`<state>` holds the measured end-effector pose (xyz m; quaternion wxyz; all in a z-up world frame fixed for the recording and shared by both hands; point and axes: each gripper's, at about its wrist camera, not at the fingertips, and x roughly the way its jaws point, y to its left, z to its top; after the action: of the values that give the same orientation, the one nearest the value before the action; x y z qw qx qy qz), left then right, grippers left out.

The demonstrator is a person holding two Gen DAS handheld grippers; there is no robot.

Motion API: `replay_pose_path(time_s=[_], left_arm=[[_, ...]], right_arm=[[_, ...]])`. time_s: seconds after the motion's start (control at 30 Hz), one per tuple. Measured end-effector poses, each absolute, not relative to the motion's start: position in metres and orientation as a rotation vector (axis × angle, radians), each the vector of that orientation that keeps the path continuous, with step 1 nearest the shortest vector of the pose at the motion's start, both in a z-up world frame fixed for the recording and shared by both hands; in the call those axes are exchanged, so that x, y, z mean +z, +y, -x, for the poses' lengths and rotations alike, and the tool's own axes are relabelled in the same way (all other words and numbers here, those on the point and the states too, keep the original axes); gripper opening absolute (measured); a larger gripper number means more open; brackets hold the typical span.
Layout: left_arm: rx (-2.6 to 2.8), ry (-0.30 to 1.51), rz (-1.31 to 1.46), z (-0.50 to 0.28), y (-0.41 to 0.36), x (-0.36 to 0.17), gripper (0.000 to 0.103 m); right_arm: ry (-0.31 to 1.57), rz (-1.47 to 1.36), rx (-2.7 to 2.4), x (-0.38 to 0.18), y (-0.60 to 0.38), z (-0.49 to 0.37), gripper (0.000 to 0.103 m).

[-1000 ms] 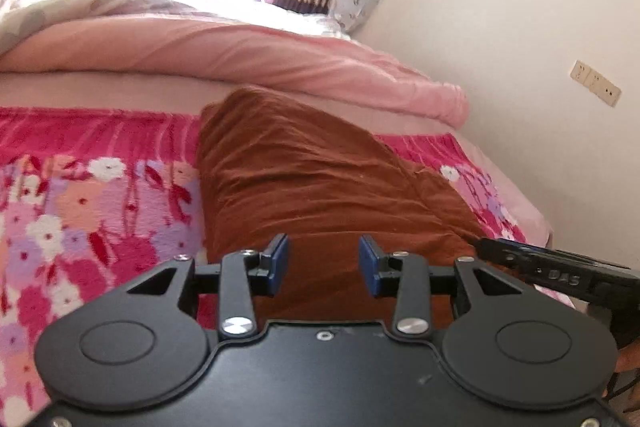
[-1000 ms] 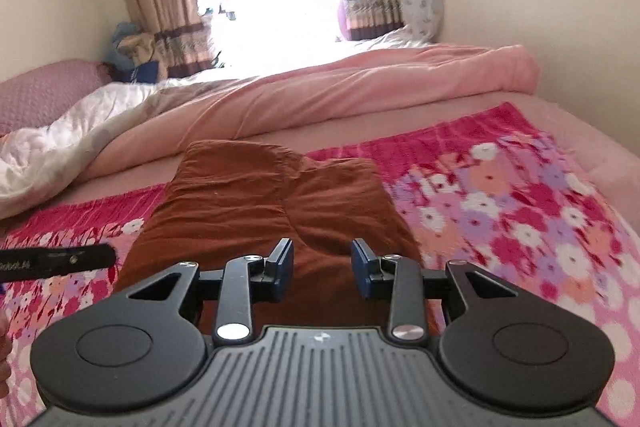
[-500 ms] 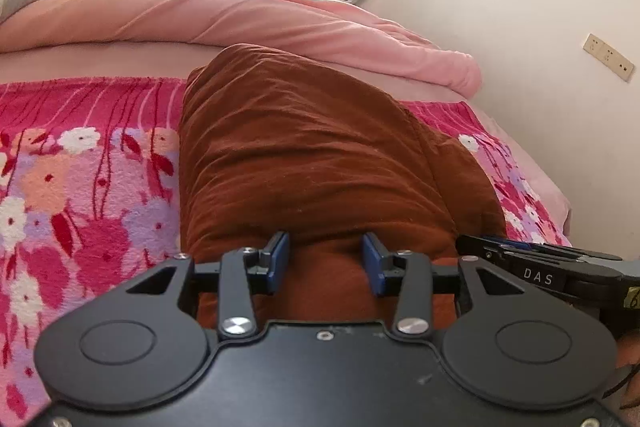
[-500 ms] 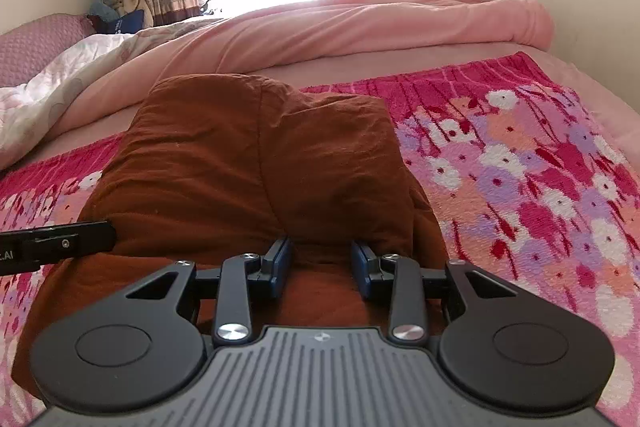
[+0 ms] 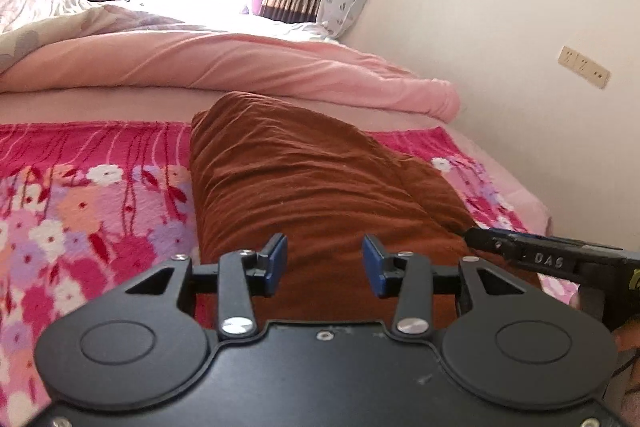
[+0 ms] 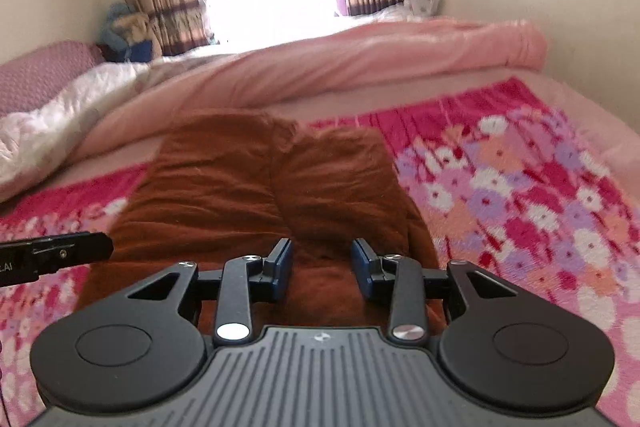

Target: Fold large clothes

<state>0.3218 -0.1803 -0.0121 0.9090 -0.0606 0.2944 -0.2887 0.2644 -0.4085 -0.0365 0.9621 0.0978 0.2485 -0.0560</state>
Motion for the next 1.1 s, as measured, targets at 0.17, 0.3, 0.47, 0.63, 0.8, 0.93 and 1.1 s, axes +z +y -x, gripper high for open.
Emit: replay_pose_path(time_s=[0.17,0.3,0.47,0.63,0.8,0.93,1.1], left_arm=[[-0.609,0.621,0.164,-0.291,-0.164,-0.02,0.043],[-0.611,0.67,0.157,-0.285,-0.167,-0.038,0.043],[-0.605,0.692,0.163,-0.285,-0.171,-0.062,0.043],[-0.605,0.703,0.17,-0.288,-0.17,-0.07,0.045],[-0.632,0.69,0.148,-0.286,-0.166,-0.058,0.052],[-0.626,0.709,0.187,-0.299,-0.149,-0.051,0.053],[-0.601,0.708,0.29,-0.326,-0.115,-0.044,0.055]], right_arm=[[0.471,-0.179,-0.108,-0.033,-0.406,-0.231,0.044],[0.493,-0.192,-0.111,-0.045,-0.413,-0.224,0.044],[0.525,-0.216,-0.112,-0.063,-0.42,-0.227,0.044],[0.534,-0.229,-0.11,-0.082,-0.422,-0.229,0.043],[0.533,-0.232,-0.101,-0.079,-0.421,-0.226,0.044],[0.542,-0.281,-0.054,-0.068,-0.434,-0.228,0.047],[0.473,-0.376,0.052,-0.048,-0.457,-0.223,0.07]])
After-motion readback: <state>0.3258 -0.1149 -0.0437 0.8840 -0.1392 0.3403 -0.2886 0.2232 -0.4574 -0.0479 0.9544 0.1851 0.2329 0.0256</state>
